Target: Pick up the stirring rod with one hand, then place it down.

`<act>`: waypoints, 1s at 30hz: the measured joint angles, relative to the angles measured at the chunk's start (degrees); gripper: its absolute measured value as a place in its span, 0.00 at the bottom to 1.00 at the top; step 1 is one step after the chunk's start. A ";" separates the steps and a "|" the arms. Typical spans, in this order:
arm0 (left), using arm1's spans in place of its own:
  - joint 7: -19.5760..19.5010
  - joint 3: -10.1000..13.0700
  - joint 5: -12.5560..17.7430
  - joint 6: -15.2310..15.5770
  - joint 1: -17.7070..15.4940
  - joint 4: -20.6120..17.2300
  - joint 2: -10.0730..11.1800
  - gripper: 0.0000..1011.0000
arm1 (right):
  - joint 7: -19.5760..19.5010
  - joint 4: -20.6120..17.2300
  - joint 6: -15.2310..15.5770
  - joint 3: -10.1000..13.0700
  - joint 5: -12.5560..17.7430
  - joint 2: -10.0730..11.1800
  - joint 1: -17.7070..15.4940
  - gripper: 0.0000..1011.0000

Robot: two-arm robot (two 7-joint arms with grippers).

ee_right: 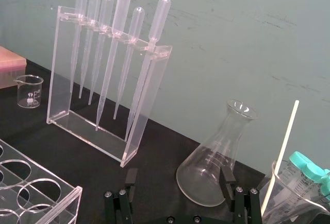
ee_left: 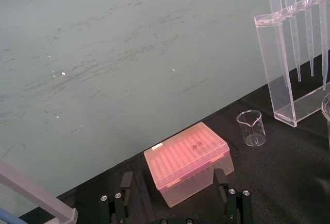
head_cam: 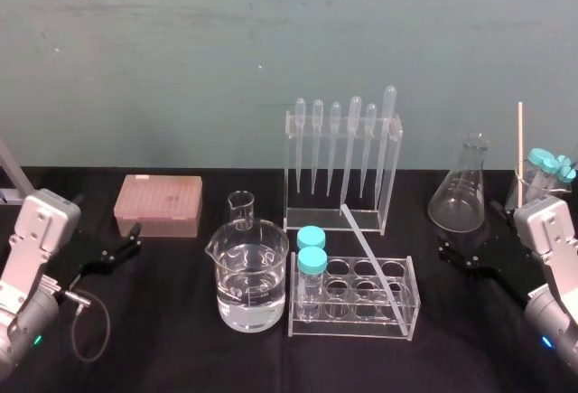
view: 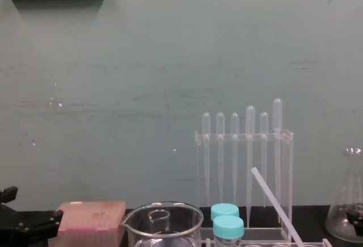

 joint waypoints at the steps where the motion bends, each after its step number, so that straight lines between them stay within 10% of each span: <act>1: 0.00 0.00 0.00 0.00 0.00 0.00 0.00 0.99 | 0.00 0.00 0.00 0.00 0.00 0.00 0.00 0.99; 30: 0.00 0.00 0.00 0.00 0.00 0.00 0.00 0.99 | 0.00 0.00 0.00 0.00 0.00 0.00 0.00 0.99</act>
